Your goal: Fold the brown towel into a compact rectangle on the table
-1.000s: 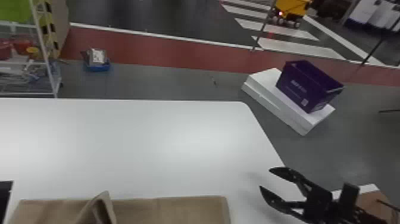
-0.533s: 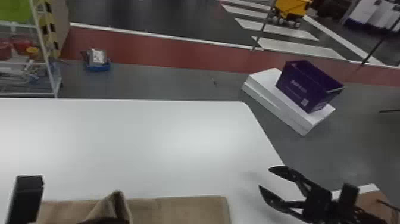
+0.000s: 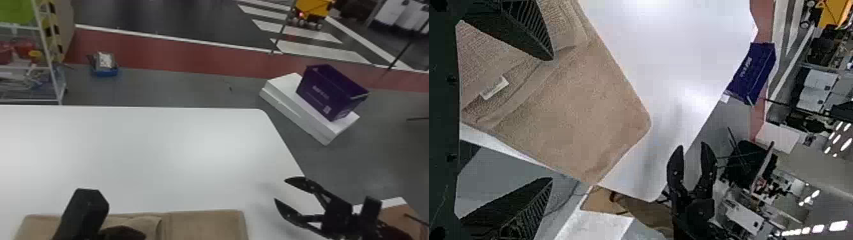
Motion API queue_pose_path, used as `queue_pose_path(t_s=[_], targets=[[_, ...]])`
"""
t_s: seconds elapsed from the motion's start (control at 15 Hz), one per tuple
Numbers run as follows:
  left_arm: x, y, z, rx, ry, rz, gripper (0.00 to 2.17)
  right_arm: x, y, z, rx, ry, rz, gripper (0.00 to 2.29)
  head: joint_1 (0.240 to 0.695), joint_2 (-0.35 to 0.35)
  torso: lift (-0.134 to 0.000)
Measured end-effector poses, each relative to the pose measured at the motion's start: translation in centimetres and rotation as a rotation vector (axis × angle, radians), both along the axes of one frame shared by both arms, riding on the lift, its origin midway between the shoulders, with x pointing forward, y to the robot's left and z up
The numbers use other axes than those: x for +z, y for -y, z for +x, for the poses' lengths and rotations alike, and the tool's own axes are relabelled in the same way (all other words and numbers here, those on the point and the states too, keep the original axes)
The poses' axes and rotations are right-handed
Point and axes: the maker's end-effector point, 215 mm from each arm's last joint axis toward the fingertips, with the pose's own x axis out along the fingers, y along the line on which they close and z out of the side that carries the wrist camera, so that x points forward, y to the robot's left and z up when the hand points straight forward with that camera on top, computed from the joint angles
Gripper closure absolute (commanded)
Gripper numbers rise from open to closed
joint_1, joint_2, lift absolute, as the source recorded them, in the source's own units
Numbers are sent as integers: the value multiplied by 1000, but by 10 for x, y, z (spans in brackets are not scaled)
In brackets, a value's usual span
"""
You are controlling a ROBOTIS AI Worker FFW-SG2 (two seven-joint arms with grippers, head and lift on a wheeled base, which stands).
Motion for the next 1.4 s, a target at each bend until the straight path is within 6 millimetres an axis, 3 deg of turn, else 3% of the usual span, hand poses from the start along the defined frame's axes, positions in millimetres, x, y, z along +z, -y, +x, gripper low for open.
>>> queue_pose_path(t_s=[0.13, 0.27, 0.47, 0.53, 0.67, 0.73, 1.0, 1.13, 1.4], targets=[[1, -10, 10, 27, 35, -3, 19, 6, -5, 0, 19, 28, -22, 323, 695, -350, -123], [15, -32, 30, 85, 122, -55, 19, 14, -19, 0, 63, 59, -69, 319, 695, -350, -123], [37, -96, 62, 242, 200, -155, 19, 29, -58, 3, 163, 101, -164, 313, 695, -350, -123], [42, -126, 72, 317, 205, -198, 19, 35, -75, 3, 209, 120, -210, 306, 695, -350, -123], [49, -189, 88, 463, 217, -268, 19, 50, -114, 3, 316, 174, -330, 296, 695, -244, -123], [51, -213, 92, 513, 224, -285, 19, 57, -130, 2, 363, 196, -387, 296, 695, -125, -123], [63, -313, 97, 713, 293, -286, 19, 81, -197, -4, 588, 271, -583, 299, 695, 87, -123], [69, -350, 94, 782, 331, -275, 19, 80, -220, -13, 702, 269, -640, 299, 695, 226, -123], [69, -390, 83, 851, 345, -254, 26, 62, -250, -36, 888, 207, -680, 390, 695, 350, -123]])
